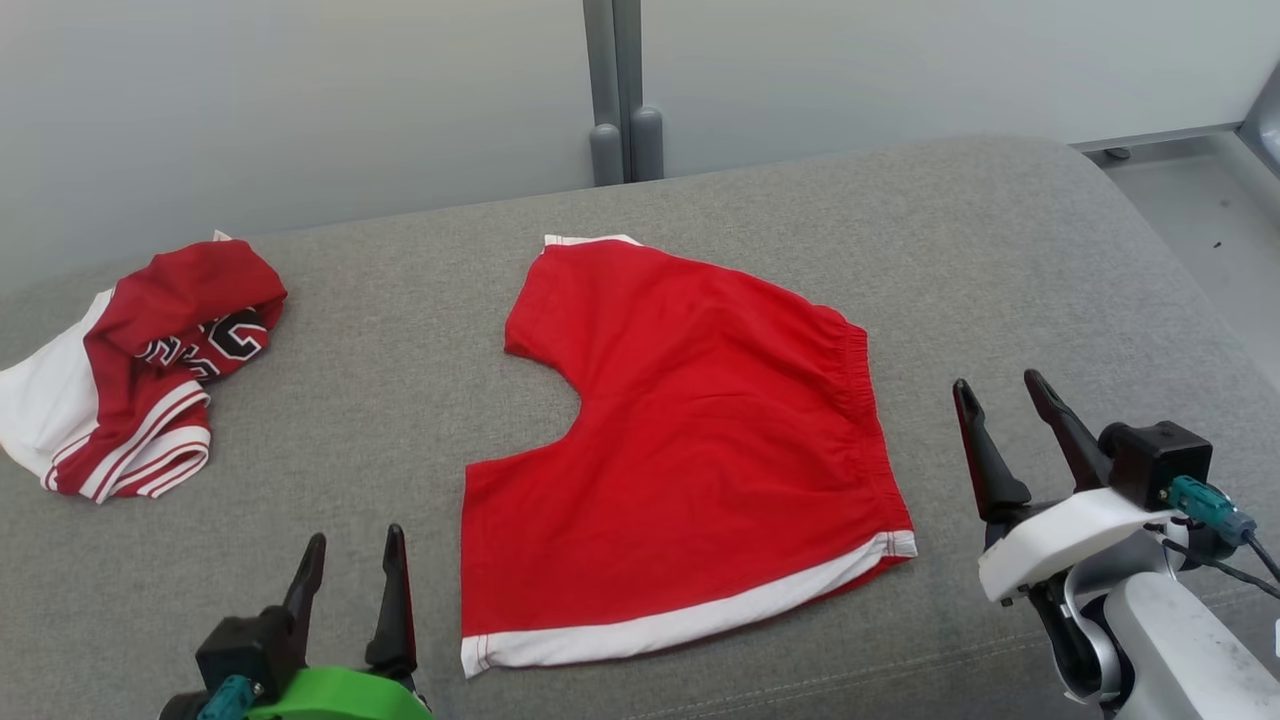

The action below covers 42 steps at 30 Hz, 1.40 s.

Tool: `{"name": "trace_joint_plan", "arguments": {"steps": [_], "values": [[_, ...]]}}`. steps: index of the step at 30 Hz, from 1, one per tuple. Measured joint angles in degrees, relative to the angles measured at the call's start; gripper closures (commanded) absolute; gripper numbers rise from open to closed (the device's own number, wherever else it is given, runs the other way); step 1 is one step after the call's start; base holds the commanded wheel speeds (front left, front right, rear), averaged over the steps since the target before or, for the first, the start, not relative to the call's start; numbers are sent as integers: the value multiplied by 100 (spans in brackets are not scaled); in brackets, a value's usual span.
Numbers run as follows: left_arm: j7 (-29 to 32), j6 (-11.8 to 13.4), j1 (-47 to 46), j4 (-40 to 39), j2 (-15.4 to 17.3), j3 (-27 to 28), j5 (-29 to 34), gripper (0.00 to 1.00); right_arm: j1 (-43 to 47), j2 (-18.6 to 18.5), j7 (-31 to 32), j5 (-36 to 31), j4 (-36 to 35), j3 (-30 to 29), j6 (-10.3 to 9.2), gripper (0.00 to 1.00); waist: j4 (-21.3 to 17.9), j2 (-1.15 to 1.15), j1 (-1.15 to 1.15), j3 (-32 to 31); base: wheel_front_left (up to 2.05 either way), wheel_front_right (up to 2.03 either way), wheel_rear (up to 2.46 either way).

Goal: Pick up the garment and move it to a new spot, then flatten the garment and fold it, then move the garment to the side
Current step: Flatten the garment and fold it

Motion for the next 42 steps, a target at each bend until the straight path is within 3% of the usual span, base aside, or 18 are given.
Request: {"name": "trace_joint_plan", "arguments": {"steps": [4, 23, 42], "values": [[11, -10, 137, 214, 0, -140, -8, 0, 44, -2, 0, 0, 35, 30, 90, 0, 14, 0, 0, 24, 0, 0, 0], [371, -511, 311, 1425, -4, -836, 0, 0, 116, -24, 0, -142, 242, 82, 324, 0, -87, 0, 0, 218, 0, 0, 0], [157, -604, -167, 2139, -41, -911, -2, 0, 104, -37, 0, -186, 376, 9, 424, 0, -311, 0, 0, 263, 0, 0, 0]]}}
